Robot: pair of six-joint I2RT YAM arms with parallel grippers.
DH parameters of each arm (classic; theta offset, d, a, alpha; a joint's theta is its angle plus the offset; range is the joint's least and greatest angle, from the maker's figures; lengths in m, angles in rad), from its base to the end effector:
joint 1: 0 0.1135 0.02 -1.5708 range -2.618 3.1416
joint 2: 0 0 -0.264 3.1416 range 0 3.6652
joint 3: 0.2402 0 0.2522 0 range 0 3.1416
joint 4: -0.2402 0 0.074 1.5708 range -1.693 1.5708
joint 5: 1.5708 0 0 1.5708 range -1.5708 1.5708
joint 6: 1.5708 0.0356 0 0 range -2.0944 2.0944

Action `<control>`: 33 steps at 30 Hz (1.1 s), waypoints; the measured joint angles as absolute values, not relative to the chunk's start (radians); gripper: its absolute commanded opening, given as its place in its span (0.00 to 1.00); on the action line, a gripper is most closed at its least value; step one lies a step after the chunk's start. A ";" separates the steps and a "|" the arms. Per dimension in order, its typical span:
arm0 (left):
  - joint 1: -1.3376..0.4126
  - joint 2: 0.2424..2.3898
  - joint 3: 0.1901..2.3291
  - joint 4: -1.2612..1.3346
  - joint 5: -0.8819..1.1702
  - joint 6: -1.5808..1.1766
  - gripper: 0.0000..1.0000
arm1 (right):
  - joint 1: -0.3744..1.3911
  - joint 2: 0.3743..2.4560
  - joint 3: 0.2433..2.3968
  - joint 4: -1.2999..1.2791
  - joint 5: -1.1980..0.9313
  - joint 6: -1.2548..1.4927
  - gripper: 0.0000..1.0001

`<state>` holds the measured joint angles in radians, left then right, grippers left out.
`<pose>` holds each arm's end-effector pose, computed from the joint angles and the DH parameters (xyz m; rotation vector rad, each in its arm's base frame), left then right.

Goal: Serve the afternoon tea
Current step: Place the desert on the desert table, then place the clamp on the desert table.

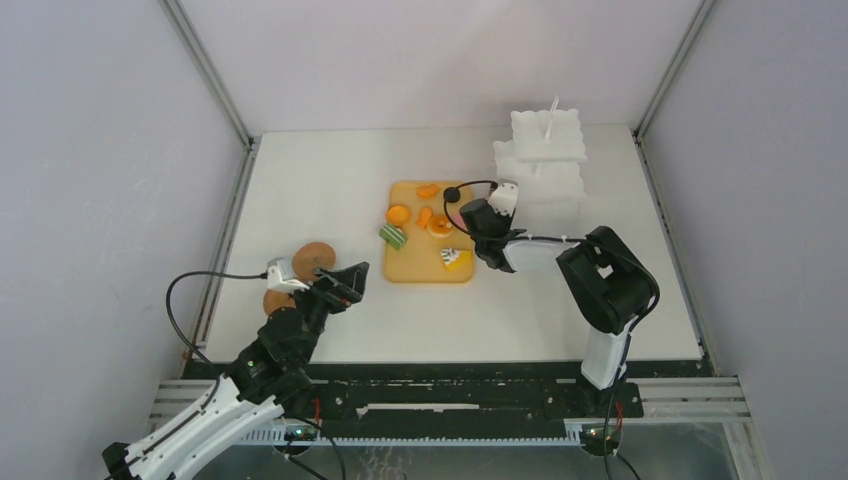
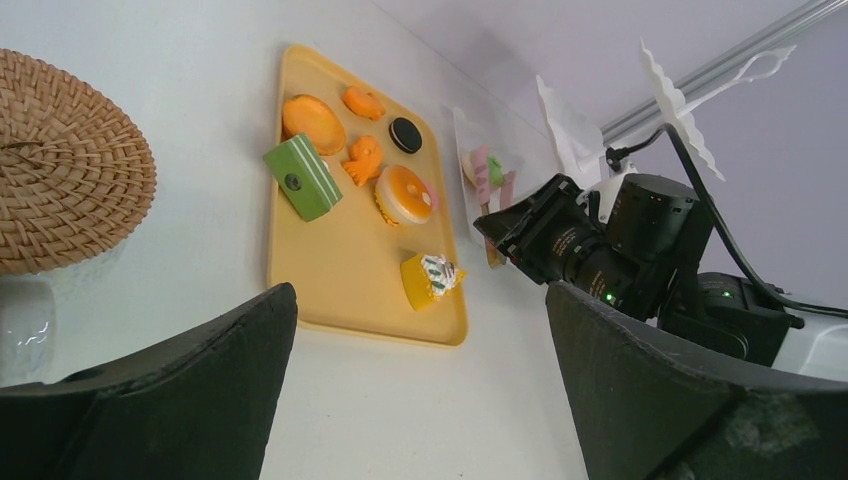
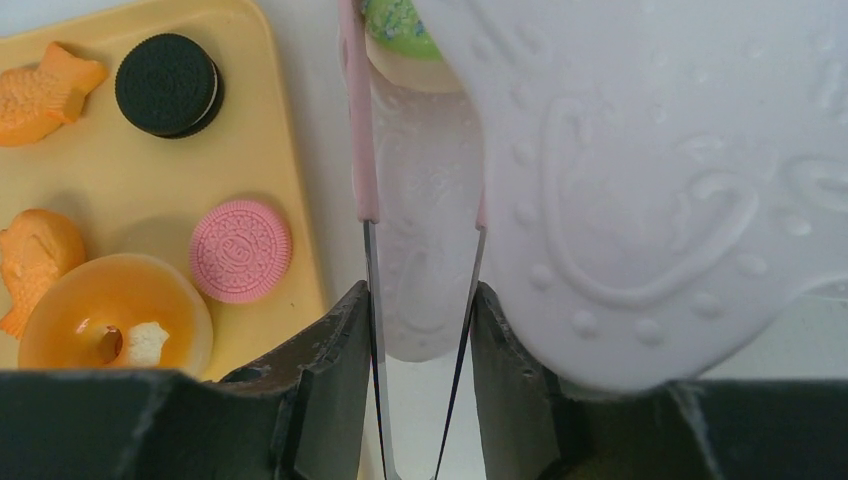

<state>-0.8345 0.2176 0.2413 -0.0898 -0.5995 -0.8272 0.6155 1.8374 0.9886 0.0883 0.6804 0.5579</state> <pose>0.0880 -0.0672 0.2295 -0.4620 1.6191 -0.7810 0.3151 0.1954 0.1539 0.2600 2.1228 -0.1212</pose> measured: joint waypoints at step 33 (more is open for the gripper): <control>-0.834 0.182 0.241 -0.121 -0.598 -0.830 0.98 | 0.648 1.816 0.968 0.044 0.691 0.583 0.54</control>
<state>-0.8345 0.1822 0.2413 -0.1207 -0.5983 -0.8295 0.6479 1.8156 0.9676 0.0444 0.6910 0.5827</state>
